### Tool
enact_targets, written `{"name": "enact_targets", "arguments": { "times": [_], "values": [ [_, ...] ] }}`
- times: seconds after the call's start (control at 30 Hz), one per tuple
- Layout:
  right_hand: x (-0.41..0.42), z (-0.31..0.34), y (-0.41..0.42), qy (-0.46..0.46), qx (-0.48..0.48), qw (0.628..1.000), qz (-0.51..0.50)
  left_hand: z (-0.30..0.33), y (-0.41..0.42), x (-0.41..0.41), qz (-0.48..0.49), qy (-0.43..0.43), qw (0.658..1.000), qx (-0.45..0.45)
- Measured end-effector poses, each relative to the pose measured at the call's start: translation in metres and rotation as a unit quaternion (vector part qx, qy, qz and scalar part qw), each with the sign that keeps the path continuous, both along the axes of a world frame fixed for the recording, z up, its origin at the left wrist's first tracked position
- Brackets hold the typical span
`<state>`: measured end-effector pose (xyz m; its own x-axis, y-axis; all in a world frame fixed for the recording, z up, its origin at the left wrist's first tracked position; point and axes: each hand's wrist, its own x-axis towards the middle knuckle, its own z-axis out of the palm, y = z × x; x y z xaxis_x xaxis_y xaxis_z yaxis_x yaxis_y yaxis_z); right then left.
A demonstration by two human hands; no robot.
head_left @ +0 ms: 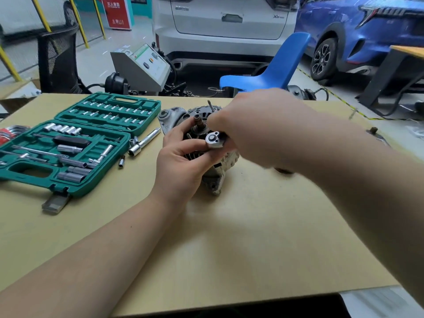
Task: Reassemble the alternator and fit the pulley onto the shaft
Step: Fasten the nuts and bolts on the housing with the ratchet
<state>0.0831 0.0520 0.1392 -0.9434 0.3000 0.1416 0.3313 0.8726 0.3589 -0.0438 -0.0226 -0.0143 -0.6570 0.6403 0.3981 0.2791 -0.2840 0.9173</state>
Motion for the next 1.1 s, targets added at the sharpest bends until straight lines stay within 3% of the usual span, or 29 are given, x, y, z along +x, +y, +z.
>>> {"name": "enact_targets", "arguments": {
  "times": [0.1,0.23,0.3,0.63,0.83,1.1],
  "values": [
    [0.0,0.013,0.013,-0.044,-0.061,0.997,0.005,-0.002,0.001,-0.001,0.0,-0.003,1.0,-0.005],
    [0.001,0.003,-0.003,0.001,-0.005,1.0,-0.003,0.0,-0.002,0.001,0.009,0.01,1.0,-0.007],
    [-0.001,-0.004,-0.017,0.019,-0.021,1.0,-0.01,-0.001,-0.004,0.002,0.019,0.016,1.0,-0.015],
    [-0.004,0.011,0.003,-0.038,-0.027,0.999,-0.007,0.0,-0.003,0.002,0.007,0.013,1.0,-0.012],
    [-0.004,-0.007,-0.011,0.025,-0.058,0.998,-0.02,0.002,-0.004,0.003,0.023,0.026,0.999,-0.013],
    [-0.007,0.007,0.011,-0.025,-0.081,0.996,-0.004,0.002,-0.003,0.003,0.006,0.013,1.0,-0.014]
  ]
}}
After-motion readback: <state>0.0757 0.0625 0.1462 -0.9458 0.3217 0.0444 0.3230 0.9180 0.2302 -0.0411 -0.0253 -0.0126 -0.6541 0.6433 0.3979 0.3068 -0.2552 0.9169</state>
